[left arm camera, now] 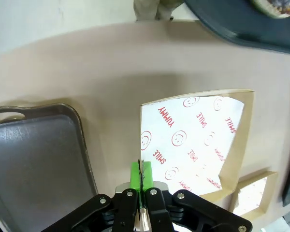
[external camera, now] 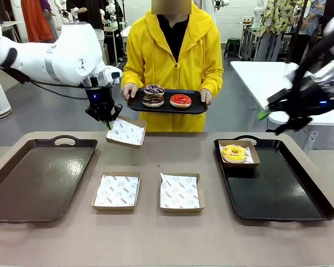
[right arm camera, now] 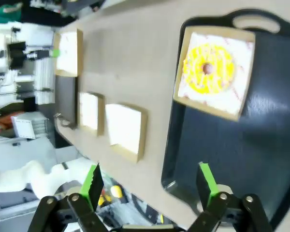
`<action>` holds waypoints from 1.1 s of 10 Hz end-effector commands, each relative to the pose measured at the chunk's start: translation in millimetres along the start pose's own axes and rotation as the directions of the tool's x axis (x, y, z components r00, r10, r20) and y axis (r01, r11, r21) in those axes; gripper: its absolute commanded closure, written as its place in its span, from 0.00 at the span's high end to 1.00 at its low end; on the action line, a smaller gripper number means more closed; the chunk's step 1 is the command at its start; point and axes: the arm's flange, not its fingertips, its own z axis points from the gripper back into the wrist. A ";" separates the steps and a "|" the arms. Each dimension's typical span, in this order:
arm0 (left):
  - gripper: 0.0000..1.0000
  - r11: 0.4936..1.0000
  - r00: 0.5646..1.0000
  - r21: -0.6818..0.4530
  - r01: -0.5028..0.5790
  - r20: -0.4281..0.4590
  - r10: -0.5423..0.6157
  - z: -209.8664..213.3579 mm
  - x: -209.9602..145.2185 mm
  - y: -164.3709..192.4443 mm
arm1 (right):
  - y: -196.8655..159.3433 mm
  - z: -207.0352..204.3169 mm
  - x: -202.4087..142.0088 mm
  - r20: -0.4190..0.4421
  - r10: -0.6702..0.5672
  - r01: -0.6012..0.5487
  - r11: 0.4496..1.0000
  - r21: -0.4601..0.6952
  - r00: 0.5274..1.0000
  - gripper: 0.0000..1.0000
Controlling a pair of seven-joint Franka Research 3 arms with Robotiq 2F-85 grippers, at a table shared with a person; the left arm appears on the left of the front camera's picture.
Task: Individually package the donuts and arrange them on the tray.
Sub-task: Place the picked Paper togo box on the Handle tray while simultaneously picking up another Paper togo box from the table with the other hand.
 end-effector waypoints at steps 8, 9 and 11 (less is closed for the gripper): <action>0.00 0.999 0.999 0.043 -0.033 0.026 0.032 49.2 22.8 -18.8 | -188.2 111.0 -93.3 0.182 -0.189 0.085 0.883 0.462 0.965 1.00; 0.00 1.000 0.999 0.011 -0.009 0.042 0.008 49.5 14.2 -10.2 | -202.0 111.0 -89.0 0.178 -0.210 0.101 0.871 0.481 0.961 1.00; 0.00 1.000 0.999 0.011 -0.009 0.042 0.008 49.5 14.2 -10.2 | -215.3 109.4 -82.9 0.183 -0.229 0.115 0.867 0.485 0.956 1.00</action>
